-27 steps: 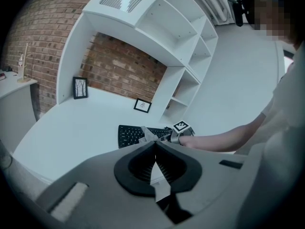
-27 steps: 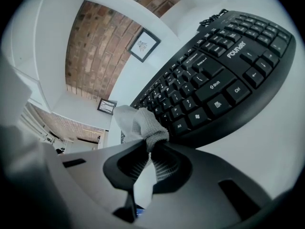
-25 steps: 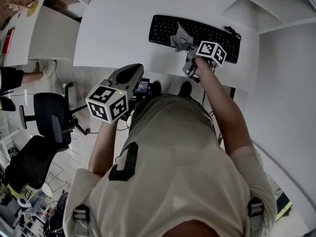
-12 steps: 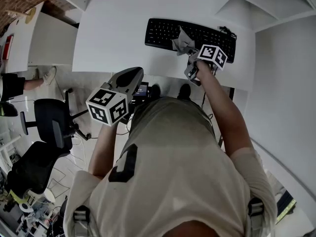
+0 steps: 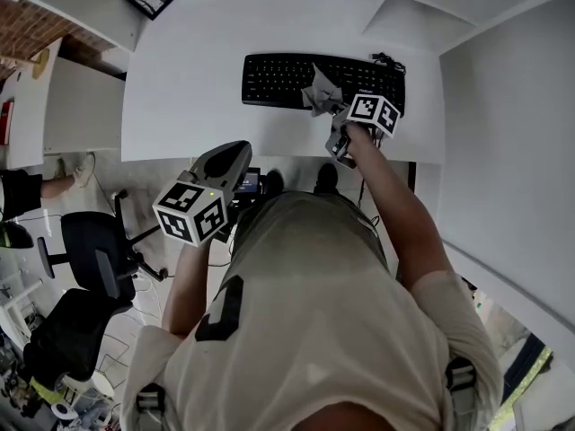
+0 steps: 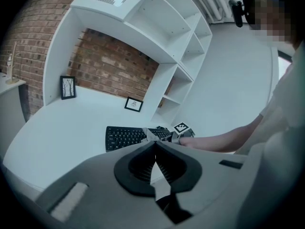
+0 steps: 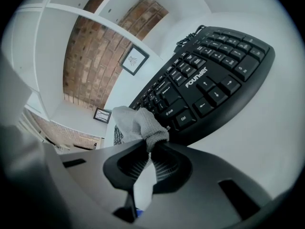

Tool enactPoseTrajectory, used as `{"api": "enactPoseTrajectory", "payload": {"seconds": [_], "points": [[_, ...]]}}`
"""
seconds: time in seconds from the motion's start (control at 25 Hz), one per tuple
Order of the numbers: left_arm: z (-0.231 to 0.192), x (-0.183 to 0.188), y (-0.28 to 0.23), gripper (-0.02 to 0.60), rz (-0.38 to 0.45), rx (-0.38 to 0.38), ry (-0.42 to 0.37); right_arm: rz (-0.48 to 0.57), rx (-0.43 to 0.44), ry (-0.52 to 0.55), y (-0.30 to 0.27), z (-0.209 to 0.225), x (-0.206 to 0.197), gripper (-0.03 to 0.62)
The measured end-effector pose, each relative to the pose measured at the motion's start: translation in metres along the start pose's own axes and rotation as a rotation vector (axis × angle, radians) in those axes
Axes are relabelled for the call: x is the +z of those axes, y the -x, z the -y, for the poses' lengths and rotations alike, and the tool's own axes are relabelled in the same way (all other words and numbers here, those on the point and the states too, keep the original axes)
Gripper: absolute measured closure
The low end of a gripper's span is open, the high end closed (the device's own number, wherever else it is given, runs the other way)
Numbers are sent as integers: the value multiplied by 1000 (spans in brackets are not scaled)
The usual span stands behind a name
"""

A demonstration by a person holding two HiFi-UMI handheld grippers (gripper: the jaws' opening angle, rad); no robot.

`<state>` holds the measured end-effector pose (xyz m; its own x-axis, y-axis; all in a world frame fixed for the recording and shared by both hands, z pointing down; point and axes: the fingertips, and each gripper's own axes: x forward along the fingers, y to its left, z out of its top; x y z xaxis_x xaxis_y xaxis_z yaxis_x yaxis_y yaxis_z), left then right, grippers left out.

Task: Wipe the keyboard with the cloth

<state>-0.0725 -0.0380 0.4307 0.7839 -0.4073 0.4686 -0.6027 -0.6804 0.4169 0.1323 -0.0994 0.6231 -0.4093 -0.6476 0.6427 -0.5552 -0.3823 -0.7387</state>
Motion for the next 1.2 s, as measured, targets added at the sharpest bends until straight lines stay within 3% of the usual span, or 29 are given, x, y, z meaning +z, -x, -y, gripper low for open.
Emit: {"api": "enactPoseTrajectory", "payload": {"seconds": [1.2], "points": [[36,5,-49,577,-61,-120,-38,134,-63,-59,58,59,42,579]]}}
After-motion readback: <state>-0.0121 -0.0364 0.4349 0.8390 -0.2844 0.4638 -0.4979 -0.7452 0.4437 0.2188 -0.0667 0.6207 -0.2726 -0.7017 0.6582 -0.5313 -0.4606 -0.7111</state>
